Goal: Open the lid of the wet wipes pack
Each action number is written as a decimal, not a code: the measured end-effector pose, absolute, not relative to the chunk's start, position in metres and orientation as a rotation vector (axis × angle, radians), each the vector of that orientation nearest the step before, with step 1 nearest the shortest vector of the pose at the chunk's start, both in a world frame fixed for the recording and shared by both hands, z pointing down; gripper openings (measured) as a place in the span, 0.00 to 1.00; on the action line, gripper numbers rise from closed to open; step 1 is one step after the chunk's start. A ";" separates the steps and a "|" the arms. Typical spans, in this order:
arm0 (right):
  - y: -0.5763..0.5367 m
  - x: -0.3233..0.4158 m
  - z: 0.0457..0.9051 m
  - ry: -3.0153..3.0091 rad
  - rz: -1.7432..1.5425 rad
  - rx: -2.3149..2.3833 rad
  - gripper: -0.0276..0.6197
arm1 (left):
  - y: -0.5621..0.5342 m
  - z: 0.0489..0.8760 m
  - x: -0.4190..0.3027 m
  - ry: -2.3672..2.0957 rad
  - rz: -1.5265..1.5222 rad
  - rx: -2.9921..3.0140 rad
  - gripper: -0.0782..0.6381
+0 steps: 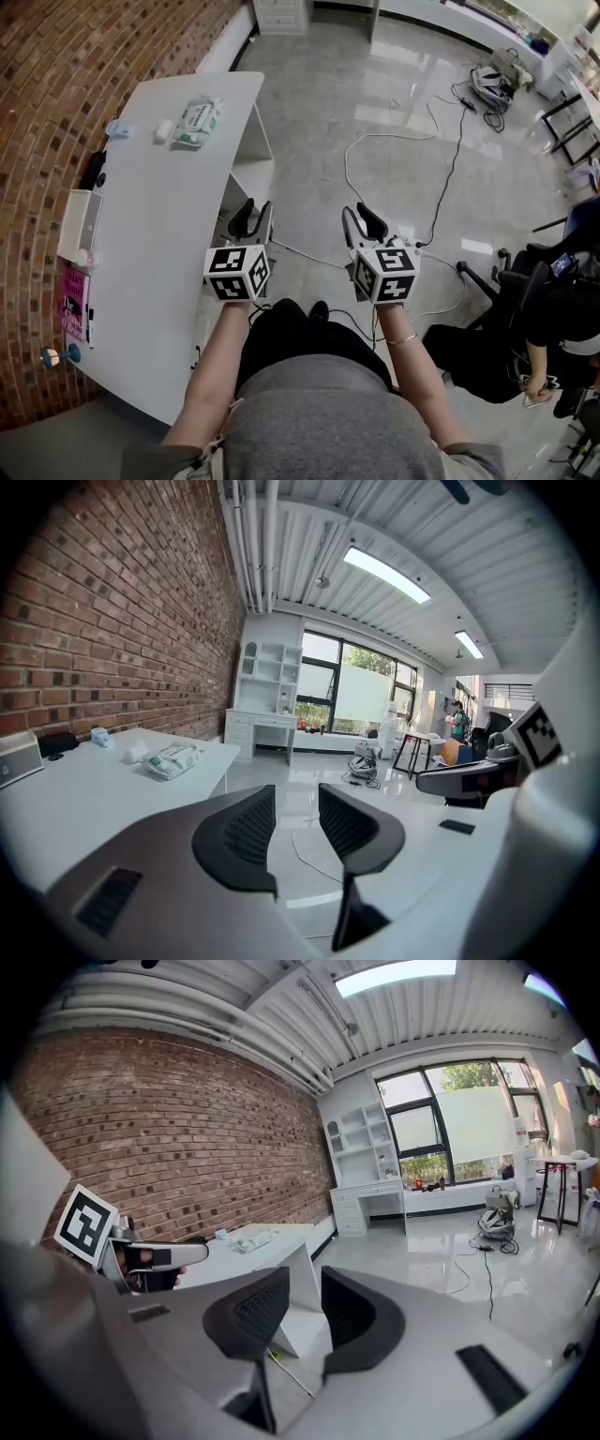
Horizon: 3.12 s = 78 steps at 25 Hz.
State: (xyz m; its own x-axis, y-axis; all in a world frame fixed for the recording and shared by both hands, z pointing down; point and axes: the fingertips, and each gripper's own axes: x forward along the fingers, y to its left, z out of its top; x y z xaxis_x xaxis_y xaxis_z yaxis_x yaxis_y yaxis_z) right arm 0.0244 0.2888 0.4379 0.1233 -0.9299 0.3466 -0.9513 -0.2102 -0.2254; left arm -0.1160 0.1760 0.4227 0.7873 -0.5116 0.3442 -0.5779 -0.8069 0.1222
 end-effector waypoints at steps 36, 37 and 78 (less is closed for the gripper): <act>0.002 0.083 0.447 -2.063 0.758 2.164 0.25 | -0.100 0.441 -0.047 -0.966 0.501 2.694 0.35; -0.004 0.081 0.448 -2.068 0.758 2.150 0.24 | -0.105 0.441 -0.050 -0.974 0.498 2.687 0.35; -0.158 -0.006 0.475 -2.527 0.636 1.080 0.25 | -0.149 0.444 -0.136 -1.777 0.586 2.132 0.35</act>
State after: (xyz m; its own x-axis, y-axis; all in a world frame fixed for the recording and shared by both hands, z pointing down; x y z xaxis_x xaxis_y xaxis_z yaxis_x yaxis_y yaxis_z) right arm -0.0060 -0.1583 0.4747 -0.6631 -0.5974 0.4510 -0.7397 0.6152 -0.2726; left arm -0.1365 -0.1489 0.4444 0.1502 -0.8579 0.4914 -0.9819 -0.1873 -0.0269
